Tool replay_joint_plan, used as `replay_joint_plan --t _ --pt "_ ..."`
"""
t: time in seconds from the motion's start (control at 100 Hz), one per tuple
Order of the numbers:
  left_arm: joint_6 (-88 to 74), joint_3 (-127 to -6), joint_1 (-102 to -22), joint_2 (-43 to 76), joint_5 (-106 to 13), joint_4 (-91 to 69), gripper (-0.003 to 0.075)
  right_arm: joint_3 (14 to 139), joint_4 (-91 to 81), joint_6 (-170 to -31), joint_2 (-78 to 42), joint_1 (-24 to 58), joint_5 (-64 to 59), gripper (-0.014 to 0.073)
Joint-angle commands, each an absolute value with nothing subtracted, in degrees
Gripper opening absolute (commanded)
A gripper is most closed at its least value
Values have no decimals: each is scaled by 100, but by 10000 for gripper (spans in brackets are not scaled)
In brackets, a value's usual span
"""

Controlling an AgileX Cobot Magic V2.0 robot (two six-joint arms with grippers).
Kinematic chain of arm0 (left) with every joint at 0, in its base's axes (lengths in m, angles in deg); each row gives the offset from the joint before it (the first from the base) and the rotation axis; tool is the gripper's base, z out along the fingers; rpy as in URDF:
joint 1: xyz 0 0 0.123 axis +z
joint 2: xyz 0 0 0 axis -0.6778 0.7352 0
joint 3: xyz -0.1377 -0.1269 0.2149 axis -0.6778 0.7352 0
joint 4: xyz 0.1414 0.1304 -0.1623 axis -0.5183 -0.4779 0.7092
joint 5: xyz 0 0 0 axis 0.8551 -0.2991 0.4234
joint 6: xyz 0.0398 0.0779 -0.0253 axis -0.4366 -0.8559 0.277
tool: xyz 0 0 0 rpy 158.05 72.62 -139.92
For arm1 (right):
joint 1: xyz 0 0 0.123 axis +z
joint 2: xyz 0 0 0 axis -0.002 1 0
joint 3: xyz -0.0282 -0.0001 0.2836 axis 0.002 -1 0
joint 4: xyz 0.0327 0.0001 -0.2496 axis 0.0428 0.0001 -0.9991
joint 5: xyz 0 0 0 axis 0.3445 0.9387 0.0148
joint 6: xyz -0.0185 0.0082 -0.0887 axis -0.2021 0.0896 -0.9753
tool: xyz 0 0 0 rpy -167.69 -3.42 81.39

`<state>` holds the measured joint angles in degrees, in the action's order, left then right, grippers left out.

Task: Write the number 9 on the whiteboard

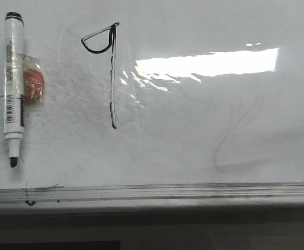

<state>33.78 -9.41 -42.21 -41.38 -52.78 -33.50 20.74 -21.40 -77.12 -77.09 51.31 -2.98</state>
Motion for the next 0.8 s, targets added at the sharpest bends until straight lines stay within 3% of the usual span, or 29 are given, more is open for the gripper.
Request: replay_joint_plan --t 0.0,0.11,0.27,0.6,0.79 --pt "3372 -707 -4259 -4299 -5042 -3302 -20 1926 -2189 -7738 -7795 4979 -913 -64" --pt "3372 -707 -4259 -4299 -5042 -3302 -20 1435 -2189 -7738 -7795 4458 -1314 -64" --pt "3372 -707 -4259 -4299 -5042 -3302 -20 1462 -2189 -7738 -7795 3291 -978 -64" --pt "3372 -707 -4259 -4299 -5042 -3302 -20 1462 -1945 -7717 -7826 -148 3 -64" --pt "3372 -717 -4259 -4299 -5042 -3302 -20 1462 -1932 -7728 -7826 -1036 263 -64"
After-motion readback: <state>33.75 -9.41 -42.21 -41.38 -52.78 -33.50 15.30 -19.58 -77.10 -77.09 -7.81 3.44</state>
